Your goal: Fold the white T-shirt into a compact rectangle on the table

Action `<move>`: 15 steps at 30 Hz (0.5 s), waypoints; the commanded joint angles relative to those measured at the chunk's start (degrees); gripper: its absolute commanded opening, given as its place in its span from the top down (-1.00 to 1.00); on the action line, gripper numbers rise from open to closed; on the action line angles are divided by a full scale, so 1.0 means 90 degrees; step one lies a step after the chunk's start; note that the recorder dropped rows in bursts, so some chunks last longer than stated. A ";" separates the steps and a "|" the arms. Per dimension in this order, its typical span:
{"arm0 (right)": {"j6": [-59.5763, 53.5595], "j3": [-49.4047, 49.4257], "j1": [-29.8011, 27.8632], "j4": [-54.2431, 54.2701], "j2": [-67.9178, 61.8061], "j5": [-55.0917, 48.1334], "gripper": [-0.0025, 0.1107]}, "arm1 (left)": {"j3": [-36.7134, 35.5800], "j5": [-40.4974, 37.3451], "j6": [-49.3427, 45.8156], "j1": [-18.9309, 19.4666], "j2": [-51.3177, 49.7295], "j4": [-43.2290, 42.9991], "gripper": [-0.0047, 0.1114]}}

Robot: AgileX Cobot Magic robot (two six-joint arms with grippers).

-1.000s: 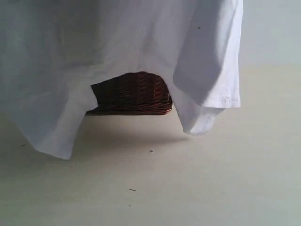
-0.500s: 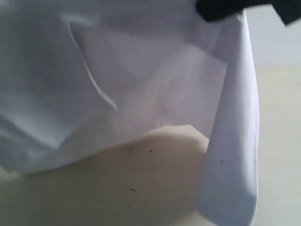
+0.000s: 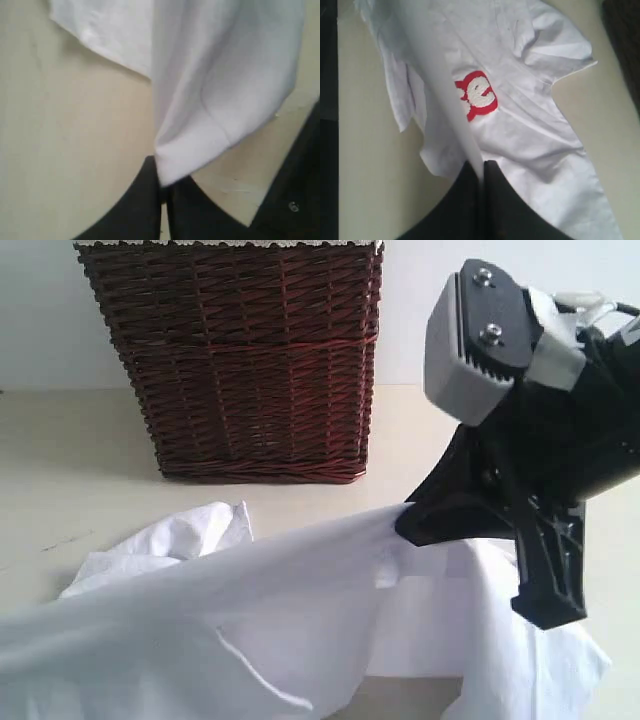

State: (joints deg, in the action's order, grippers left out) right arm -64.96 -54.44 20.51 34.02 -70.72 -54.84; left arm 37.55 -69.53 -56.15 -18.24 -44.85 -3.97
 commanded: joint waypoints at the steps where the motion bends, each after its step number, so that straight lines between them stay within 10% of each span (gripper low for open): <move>1: -0.0227 0.0165 -0.0057 -0.0124 -0.0400 0.0786 0.86 | -0.0723 0.1077 -0.0111 0.0047 -0.0137 -0.0232 0.76; 10: 0.0576 0.0165 -0.0057 -0.0198 -0.1531 0.2734 0.53 | -0.0839 0.4530 0.0864 0.0047 -0.0137 -0.0641 -0.05; 15: 0.0576 0.0165 -0.0057 -0.0353 -0.1781 0.2915 0.49 | -0.0839 0.4156 0.0846 -0.0476 -0.0110 0.1704 -0.06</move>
State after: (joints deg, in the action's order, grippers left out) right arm -60.16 -53.12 20.25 31.97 -86.29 -30.15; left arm 30.17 -30.02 -49.29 -19.24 -46.05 0.00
